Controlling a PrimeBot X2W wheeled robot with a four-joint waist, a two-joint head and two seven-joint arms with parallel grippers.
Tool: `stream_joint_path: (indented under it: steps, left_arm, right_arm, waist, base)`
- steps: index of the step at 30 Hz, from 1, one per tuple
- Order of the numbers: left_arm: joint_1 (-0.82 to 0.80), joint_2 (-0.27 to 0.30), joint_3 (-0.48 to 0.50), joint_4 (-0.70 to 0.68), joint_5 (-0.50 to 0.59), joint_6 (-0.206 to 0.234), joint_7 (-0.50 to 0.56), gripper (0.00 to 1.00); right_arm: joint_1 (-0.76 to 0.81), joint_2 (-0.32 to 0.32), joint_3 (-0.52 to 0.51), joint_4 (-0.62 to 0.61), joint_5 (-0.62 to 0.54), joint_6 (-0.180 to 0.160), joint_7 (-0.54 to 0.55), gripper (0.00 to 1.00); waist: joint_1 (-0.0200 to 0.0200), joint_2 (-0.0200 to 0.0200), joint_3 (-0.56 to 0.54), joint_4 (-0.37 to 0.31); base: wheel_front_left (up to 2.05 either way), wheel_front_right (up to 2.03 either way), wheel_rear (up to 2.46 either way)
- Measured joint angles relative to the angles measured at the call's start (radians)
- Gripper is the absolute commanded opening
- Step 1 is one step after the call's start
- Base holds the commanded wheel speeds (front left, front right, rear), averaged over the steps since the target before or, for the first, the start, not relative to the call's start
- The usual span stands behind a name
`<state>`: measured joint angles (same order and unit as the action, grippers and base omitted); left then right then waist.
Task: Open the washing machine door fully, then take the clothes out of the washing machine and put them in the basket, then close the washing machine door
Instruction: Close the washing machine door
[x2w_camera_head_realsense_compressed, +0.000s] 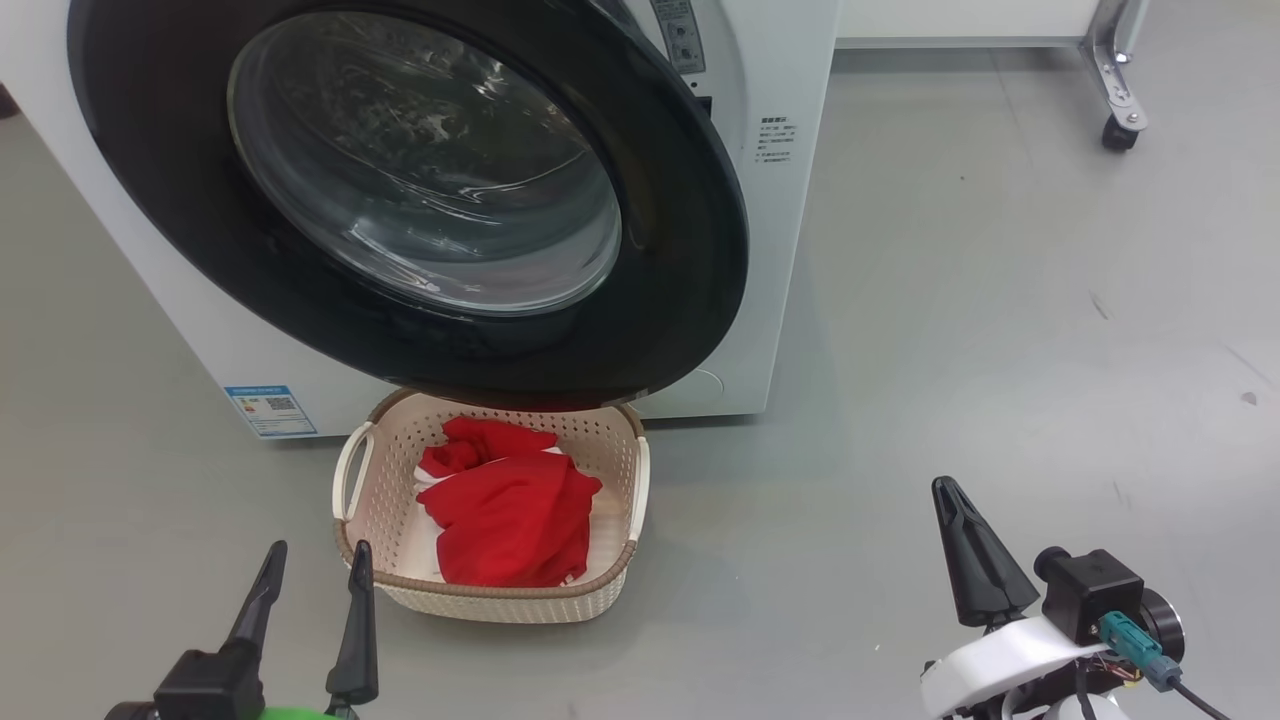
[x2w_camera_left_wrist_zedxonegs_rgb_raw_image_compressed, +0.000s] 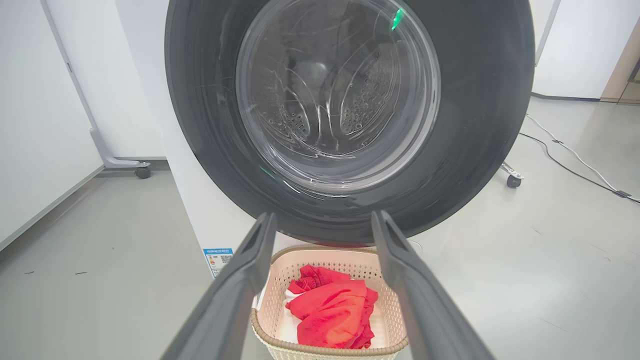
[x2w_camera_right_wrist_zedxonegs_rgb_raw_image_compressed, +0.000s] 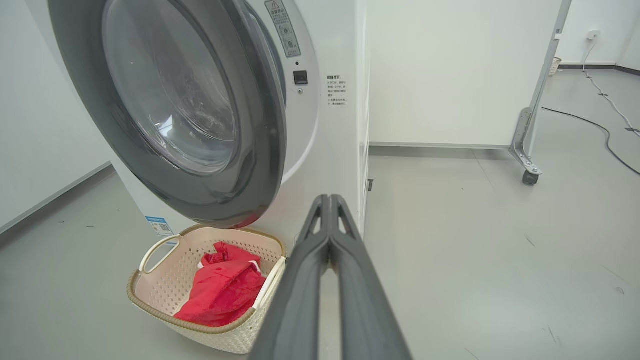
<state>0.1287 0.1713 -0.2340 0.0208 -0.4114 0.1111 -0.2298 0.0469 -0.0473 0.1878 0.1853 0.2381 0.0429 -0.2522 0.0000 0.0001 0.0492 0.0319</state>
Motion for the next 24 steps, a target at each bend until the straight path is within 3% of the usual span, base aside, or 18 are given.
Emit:
stream_joint_path:
  steps: [13,24]
  left_arm:
    - [-0.006,-0.024,-0.022,-0.006,0.027,0.003,0.0,1.0]
    - [-0.06,-0.055,-0.04,-0.03,0.035,0.007,0.0,1.0]
  right_arm:
    - [-0.072,-0.015,0.006,0.009,0.005,0.023,0.0,0.0]
    - [-0.287,-0.035,0.048,0.014,0.003,0.057,0.02,0.0]
  waist:
    - [0.0,0.0,0.021,0.073]
    - [0.0,0.0,0.092,0.174]
  base:
    - [0.0,0.0,0.0]
    - [0.0,0.0,0.0]
